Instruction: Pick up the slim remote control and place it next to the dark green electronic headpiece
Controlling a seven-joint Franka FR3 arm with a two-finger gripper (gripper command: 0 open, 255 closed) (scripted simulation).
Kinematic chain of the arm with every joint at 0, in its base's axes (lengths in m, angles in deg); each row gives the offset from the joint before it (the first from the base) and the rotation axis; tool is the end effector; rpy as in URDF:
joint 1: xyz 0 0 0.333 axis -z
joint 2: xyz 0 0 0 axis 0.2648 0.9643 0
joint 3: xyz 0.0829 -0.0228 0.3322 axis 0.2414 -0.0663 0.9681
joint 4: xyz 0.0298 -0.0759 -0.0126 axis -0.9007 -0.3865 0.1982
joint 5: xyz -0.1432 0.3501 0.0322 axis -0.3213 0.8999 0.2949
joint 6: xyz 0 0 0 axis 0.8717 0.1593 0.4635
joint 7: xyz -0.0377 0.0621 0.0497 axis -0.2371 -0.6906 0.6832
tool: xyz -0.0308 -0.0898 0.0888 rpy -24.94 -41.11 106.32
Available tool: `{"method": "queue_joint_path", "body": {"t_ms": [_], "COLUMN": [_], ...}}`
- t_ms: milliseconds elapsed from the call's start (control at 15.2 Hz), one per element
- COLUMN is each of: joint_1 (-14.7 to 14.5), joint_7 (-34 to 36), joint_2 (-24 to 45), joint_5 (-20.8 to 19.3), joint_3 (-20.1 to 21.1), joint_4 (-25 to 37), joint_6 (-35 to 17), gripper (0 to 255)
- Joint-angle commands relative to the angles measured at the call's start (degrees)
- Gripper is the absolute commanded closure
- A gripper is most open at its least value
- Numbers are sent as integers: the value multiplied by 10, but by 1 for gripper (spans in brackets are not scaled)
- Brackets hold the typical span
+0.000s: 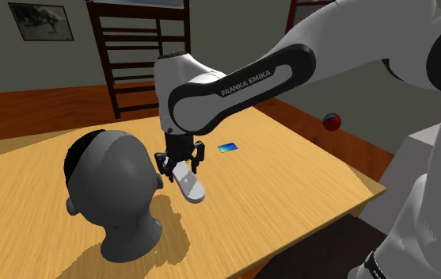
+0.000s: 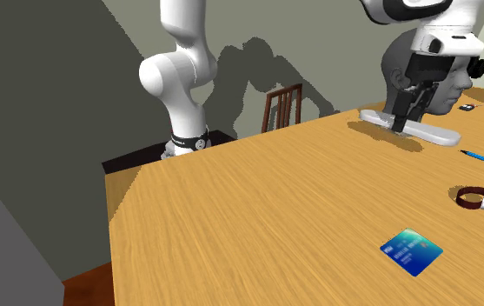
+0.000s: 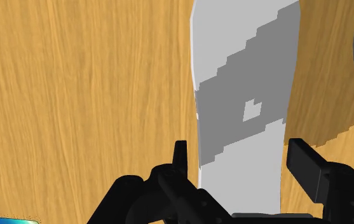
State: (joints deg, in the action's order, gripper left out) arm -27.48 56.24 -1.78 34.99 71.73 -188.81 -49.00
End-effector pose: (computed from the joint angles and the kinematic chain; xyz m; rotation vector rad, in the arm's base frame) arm 0.5230 0.3000 0.4106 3.1143 -0.2342 0.0093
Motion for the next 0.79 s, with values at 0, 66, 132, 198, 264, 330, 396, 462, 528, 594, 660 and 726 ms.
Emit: {"method": "queue_joint_path", "body": {"t_ms": [0, 66, 132, 198, 264, 330, 396, 462, 528, 594, 660, 726], "joint_1": [-1, -1, -1, -2, -2, -2, -3, -3, -4, -4, -4, -4], "joint_7": [3, 4, 5, 6, 7, 9, 10, 11, 13, 13, 13, 13], "joint_2": [5, 8, 12, 15, 18, 22, 26, 30, 34, 34, 34, 34], "joint_5": [-3, -4, -6, -8, -9, -11, -13, -15, -17, -17, -17, -17], "joint_3": [-1, -1, -1, -2, -2, -3, -4, -4, -5, -5, -5, -5], "joint_4": [-11, -14, -18, -22, -25, -28, -31, -34, -38, -38, -38, -38], "joint_6": [-16, -22, -29, -36, -43, -49, -56, -63, -70, -70, -70, -70], "gripper": [255, 255, 255, 255, 255, 255, 255, 255, 255, 255, 255, 255]}}
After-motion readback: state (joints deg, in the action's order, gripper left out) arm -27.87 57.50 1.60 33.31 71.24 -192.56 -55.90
